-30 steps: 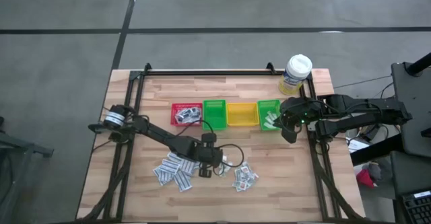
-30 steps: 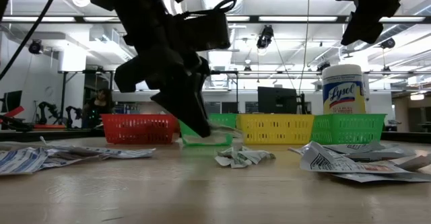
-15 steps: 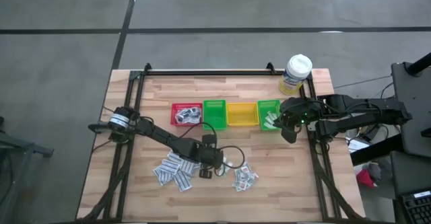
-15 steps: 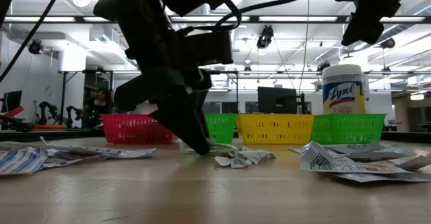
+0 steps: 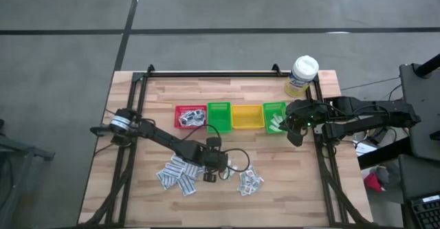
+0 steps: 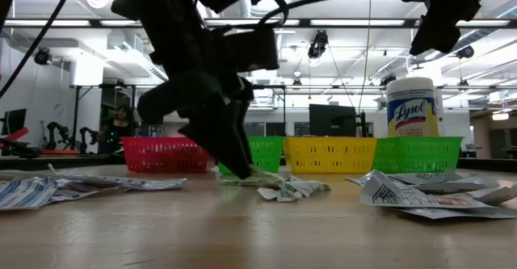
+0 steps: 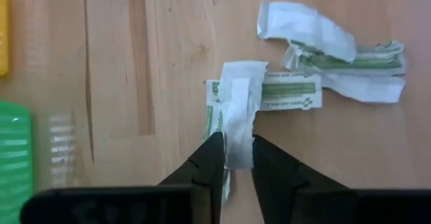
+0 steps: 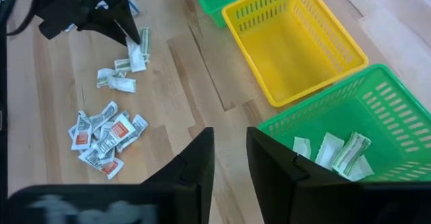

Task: Pick & Place First Aid Supplies
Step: Put the green bandage into the right green basket

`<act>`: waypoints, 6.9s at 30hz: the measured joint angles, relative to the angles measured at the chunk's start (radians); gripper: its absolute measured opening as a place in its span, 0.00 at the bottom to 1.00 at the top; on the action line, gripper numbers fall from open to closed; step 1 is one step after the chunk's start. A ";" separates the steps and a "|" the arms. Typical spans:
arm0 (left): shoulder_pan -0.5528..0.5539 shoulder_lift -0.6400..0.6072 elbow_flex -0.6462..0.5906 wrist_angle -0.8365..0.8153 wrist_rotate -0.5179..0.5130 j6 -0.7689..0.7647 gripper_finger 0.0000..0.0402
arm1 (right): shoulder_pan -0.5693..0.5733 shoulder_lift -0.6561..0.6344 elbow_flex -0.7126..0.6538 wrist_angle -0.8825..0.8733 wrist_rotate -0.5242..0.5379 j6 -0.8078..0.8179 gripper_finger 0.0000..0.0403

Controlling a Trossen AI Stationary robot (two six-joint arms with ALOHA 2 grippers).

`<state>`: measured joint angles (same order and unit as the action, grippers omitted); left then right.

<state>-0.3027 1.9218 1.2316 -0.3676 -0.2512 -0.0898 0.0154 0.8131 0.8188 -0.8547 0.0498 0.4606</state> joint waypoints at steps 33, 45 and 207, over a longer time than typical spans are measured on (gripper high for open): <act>0.008 -0.130 0.061 0.154 -0.021 0.099 0.00 | 0.000 0.008 -0.024 0.109 -0.048 -0.006 0.19; 0.076 -0.162 0.060 0.384 0.088 0.013 0.00 | 0.038 0.061 -0.033 0.352 -0.297 -0.196 0.18; 0.074 -0.213 -0.077 0.064 -0.034 -0.277 0.34 | -0.422 0.627 0.036 -0.046 -0.033 -0.332 0.02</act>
<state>-0.2283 1.7084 1.1549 -0.3035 -0.2855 -0.3672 -0.4062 1.4405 0.8547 -0.9006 0.0170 0.1288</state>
